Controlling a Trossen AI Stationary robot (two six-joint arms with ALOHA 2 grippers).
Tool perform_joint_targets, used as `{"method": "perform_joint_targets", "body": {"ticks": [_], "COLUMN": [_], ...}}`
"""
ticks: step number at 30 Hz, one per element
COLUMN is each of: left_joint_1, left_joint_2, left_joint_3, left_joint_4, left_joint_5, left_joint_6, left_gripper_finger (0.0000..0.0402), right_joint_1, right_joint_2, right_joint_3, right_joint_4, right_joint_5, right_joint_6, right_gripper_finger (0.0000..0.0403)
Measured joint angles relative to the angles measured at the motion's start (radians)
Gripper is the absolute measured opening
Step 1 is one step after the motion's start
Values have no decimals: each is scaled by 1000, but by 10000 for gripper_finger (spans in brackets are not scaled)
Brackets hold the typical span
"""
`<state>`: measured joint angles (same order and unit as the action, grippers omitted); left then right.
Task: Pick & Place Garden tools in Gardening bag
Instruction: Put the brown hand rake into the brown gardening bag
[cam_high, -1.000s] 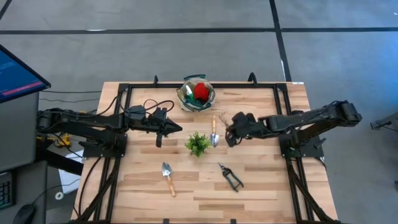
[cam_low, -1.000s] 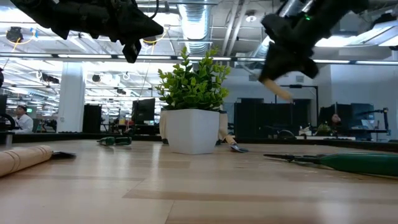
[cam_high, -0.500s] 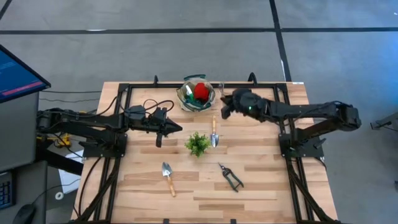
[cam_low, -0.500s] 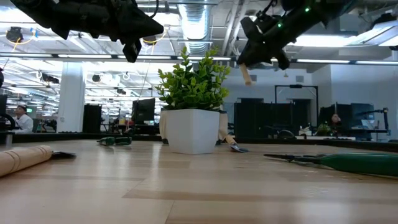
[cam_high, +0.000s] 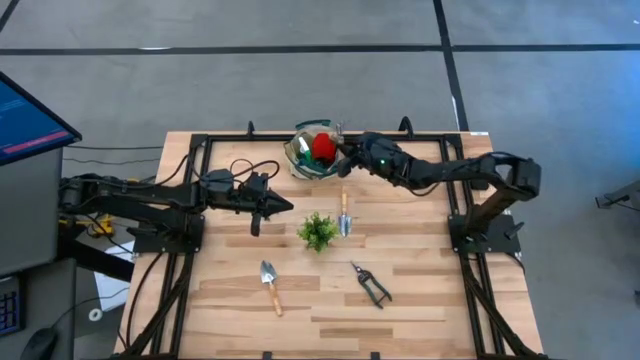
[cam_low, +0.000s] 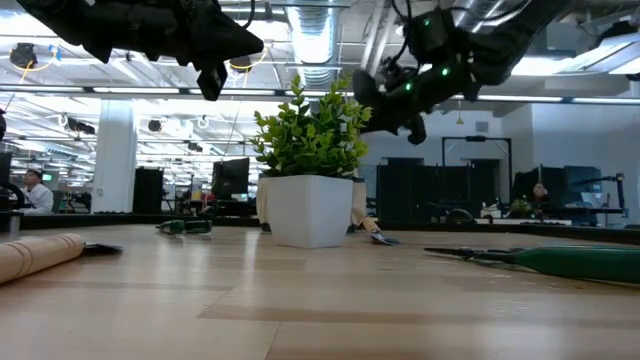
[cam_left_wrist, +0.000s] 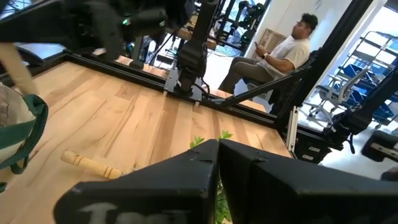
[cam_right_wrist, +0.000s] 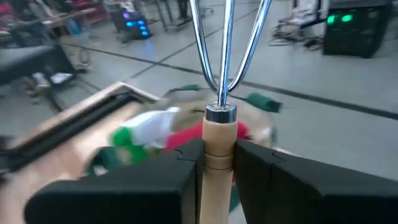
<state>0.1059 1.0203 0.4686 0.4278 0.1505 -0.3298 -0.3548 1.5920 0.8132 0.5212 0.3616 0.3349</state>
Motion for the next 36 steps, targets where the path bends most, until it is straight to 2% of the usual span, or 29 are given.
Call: {"method": "perform_joint_targets", "body": {"ticks": [15,23,36], "left_joint_1": [0,0,0], "left_joint_2": [0,0,0], "left_joint_3": [0,0,0], "left_joint_4": [0,0,0], "left_joint_5": [0,-21,-30], "left_joint_6": [0,0,0], "left_gripper_finger": [2,2,2], "right_joint_1": [-62,-66,-50], "right_joint_2": [122,150,150], "right_joint_3": [0,0,0], "right_joint_4": [140,180,121], "right_joint_5": [6,83,82], "right_joint_6": [-42,-75,-110], "right_gripper_finger": [51,51,51]}}
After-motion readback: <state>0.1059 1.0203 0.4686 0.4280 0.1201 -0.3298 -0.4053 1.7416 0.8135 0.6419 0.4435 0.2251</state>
